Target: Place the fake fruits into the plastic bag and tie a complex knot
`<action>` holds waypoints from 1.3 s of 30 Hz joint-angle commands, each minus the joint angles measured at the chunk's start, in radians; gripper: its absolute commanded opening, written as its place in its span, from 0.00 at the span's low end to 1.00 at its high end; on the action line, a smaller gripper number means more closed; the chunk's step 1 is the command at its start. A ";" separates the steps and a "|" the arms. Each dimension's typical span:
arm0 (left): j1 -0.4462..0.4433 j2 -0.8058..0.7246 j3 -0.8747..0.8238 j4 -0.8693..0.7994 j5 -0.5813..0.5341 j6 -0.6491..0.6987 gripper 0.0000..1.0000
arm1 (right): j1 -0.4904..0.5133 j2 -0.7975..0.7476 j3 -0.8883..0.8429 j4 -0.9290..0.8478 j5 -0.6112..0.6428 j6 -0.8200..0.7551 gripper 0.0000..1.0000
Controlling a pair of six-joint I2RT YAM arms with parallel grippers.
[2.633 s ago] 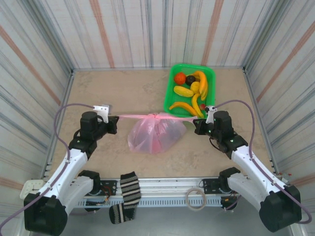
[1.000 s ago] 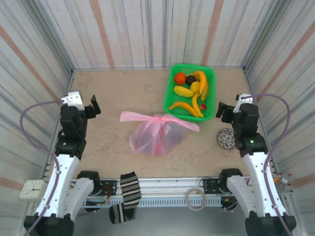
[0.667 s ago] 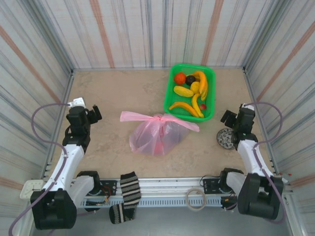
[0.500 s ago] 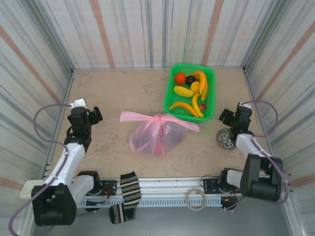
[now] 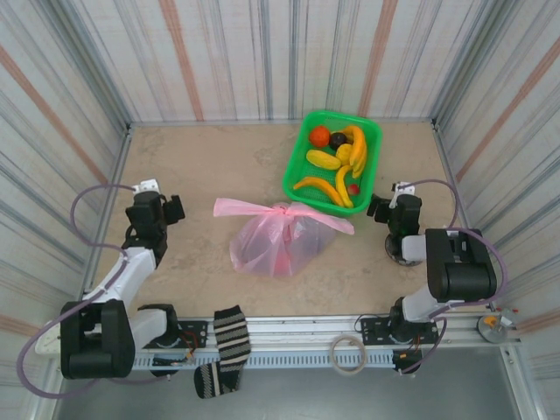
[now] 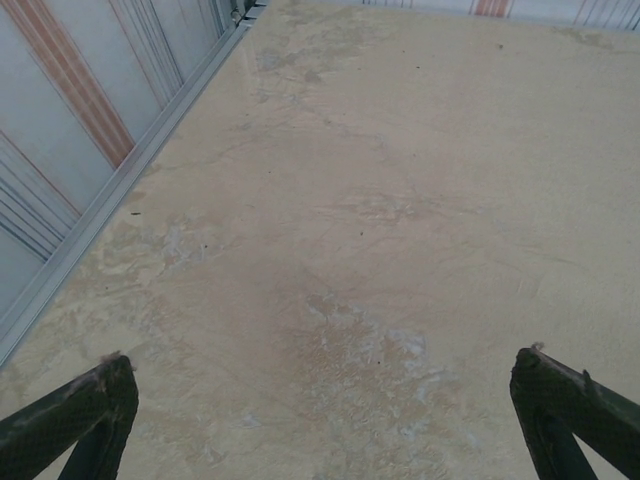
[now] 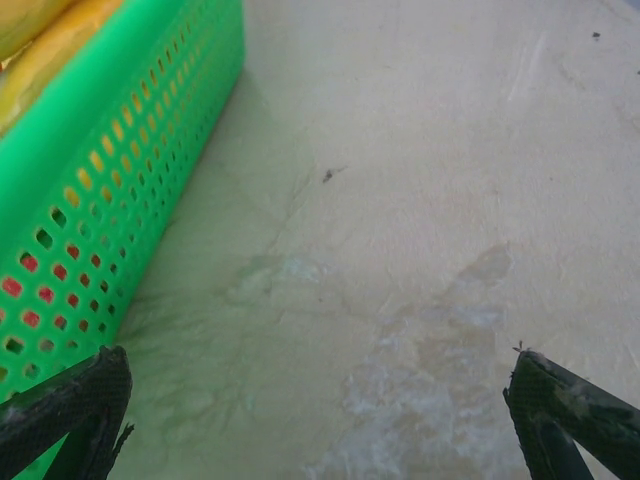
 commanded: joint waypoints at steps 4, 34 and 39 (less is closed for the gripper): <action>0.008 0.063 -0.045 0.120 0.019 0.064 0.99 | -0.034 0.006 0.006 0.075 -0.014 -0.003 0.99; -0.021 0.416 -0.062 0.623 0.334 0.162 0.99 | -0.012 0.008 0.019 0.054 0.015 -0.022 0.99; -0.025 0.409 -0.059 0.604 0.328 0.166 0.99 | -0.001 0.011 0.031 0.033 0.003 -0.041 0.99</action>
